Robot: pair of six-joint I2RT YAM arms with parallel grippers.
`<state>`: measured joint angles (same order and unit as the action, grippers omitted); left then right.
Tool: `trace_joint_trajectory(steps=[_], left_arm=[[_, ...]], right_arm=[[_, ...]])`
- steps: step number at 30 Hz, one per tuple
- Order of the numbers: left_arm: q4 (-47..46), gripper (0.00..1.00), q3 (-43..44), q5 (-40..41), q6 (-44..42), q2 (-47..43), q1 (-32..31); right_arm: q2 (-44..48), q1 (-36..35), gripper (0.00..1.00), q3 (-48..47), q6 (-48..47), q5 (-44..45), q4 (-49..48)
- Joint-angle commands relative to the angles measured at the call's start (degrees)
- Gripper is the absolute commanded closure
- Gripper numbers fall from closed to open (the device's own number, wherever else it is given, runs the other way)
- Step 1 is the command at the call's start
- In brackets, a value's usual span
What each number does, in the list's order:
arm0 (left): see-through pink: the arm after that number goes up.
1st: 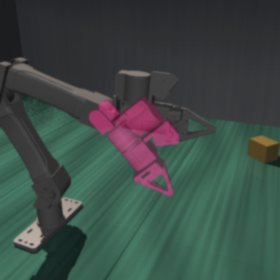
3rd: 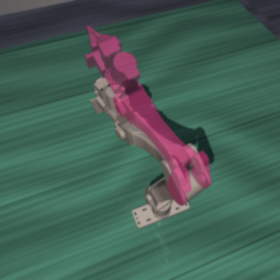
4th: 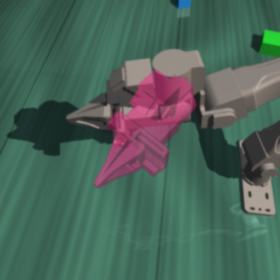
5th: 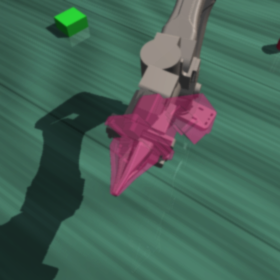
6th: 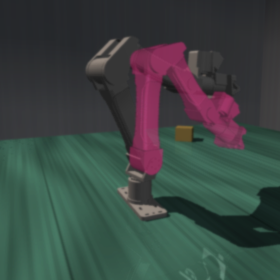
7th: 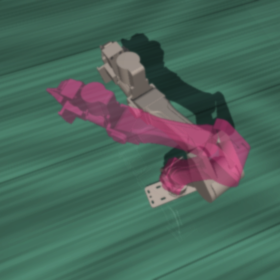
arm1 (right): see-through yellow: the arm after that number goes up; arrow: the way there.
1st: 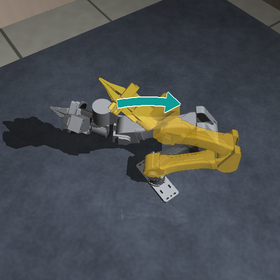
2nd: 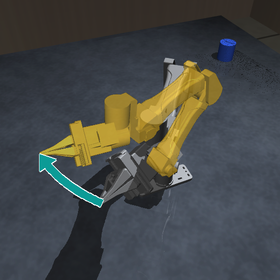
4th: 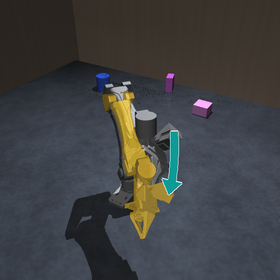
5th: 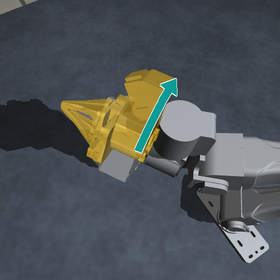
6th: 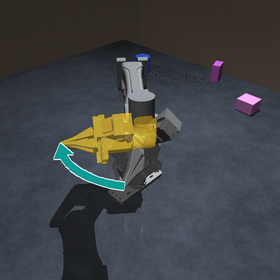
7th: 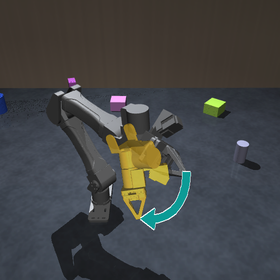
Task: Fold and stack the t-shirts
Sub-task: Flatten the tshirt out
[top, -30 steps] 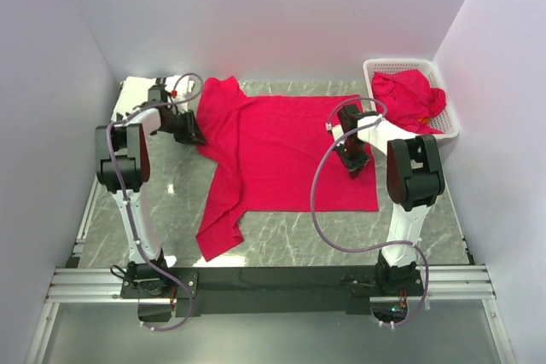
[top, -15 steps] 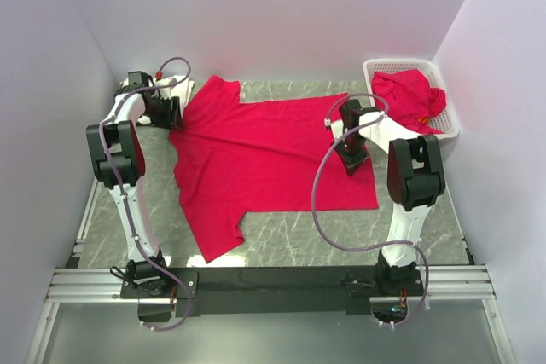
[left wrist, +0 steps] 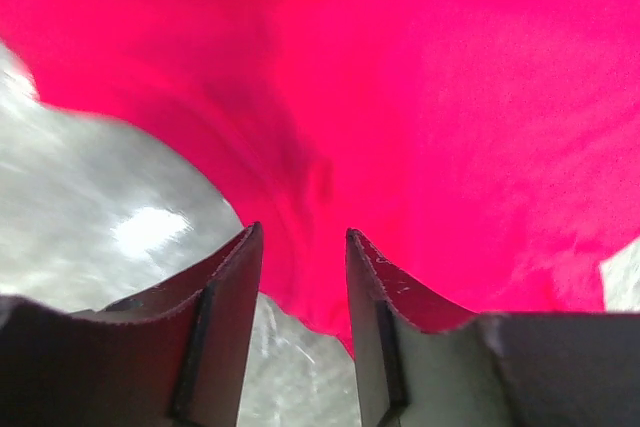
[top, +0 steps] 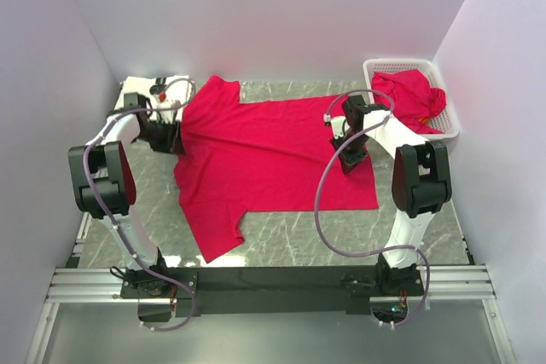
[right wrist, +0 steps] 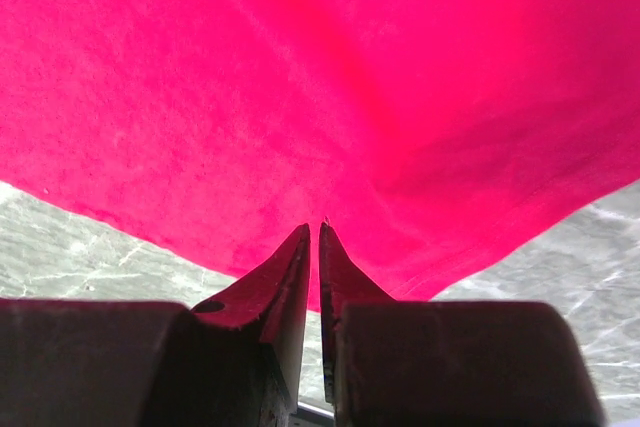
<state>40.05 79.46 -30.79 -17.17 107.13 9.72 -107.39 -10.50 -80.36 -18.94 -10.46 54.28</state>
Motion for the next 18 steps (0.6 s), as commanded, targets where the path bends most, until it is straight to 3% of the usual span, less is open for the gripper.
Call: trace_joint_trajectory(steps=[1, 7, 10, 14, 18], left_arm=[[-1.3, 0.56, -5.7, 0.5, -1.1, 0.2, 0.0], [-5.9, 0.63, -10.5, 9.1, 0.5, 1.1, 0.8], [-5.5, 0.65, -8.2, 13.6, 0.6, 3.3, 2.4], [-3.1, 0.64, -2.9, 12.9, -2.9, 3.3, 4.5], [1.2, 0.51, -0.4, 5.7, -9.1, -2.6, 3.6]], right_arm=[[-0.5, -0.1, 0.85, 1.3, 0.0, -0.5, -0.7], [-2.9, -0.1, 0.86, 3.9, -0.1, 2.3, -3.0], [-3.5, -0.1, 0.86, 4.9, -0.3, 3.5, -3.7], [-2.3, -0.2, 0.87, 4.2, 0.0, 1.9, -3.0], [1.1, -0.5, 0.87, 3.5, 0.0, -1.7, -1.5]])
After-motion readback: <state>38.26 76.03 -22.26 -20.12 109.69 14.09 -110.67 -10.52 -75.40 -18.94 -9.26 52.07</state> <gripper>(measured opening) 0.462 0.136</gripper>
